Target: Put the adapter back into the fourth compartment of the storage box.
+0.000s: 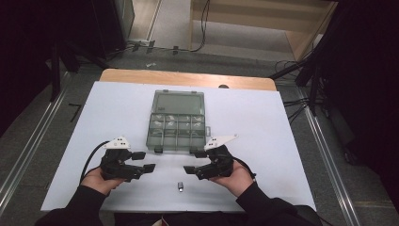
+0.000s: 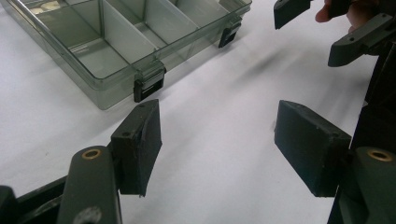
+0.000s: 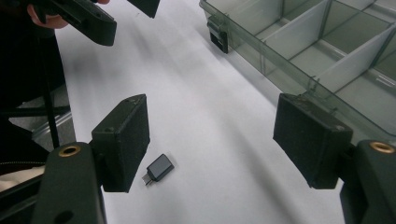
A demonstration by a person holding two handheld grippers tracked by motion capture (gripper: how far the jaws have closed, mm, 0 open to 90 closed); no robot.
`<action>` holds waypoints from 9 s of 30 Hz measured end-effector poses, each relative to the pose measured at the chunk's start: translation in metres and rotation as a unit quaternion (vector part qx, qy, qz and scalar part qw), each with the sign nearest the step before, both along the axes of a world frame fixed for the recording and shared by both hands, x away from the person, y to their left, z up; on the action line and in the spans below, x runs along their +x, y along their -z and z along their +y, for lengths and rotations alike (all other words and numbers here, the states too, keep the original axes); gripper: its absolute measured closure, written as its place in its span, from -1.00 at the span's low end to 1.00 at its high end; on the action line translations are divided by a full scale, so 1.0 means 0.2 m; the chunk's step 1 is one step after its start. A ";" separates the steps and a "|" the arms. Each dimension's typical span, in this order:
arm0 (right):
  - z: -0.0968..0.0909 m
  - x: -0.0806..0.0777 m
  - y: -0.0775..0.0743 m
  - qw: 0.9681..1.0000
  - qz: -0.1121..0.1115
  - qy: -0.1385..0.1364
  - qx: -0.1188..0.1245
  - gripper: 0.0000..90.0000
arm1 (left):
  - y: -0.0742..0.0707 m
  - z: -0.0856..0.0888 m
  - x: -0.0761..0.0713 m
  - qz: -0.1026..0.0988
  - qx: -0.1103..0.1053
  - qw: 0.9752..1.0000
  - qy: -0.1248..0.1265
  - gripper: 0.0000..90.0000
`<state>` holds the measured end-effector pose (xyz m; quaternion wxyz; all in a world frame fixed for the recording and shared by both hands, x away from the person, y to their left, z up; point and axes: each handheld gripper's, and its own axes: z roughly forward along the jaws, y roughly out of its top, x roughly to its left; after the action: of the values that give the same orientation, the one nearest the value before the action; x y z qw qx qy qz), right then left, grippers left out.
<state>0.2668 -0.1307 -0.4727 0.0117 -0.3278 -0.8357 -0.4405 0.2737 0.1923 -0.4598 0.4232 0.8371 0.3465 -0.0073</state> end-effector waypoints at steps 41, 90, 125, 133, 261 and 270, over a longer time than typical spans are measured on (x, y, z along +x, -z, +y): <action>0.14 -0.07 0.11 0.999 0.005 -0.019 -0.051 -0.42 | 0.00 0.00 0.00 -0.002 0.005 1.000 0.005 -0.28; 0.26 -0.22 0.17 0.990 -0.044 -0.041 -0.125 0.46 | 0.01 -0.01 0.00 -0.001 0.010 1.000 0.011 -0.28; 0.17 -0.11 0.12 0.995 0.016 -0.034 -0.091 0.48 | 0.00 -0.02 0.01 -0.002 0.009 1.000 0.019 -0.28; 0.13 -0.10 0.10 0.996 0.016 -0.016 -0.083 0.48 | 0.00 -0.05 0.03 -0.001 0.009 1.000 0.027 -0.28; -0.15 0.41 -0.10 0.991 -0.015 0.133 -0.012 0.48 | 0.03 0.02 -0.01 -0.001 0.020 1.000 0.003 -0.28; -0.14 0.45 -0.09 0.990 -0.018 0.136 -0.016 0.48 | 0.03 0.03 -0.01 -0.002 0.017 1.000 0.000 -0.28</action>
<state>0.3569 -0.1579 -0.4545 -0.0685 -0.4305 -0.7906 -0.4300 0.2719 0.1982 -0.4655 0.4097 0.8440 0.3462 -0.0001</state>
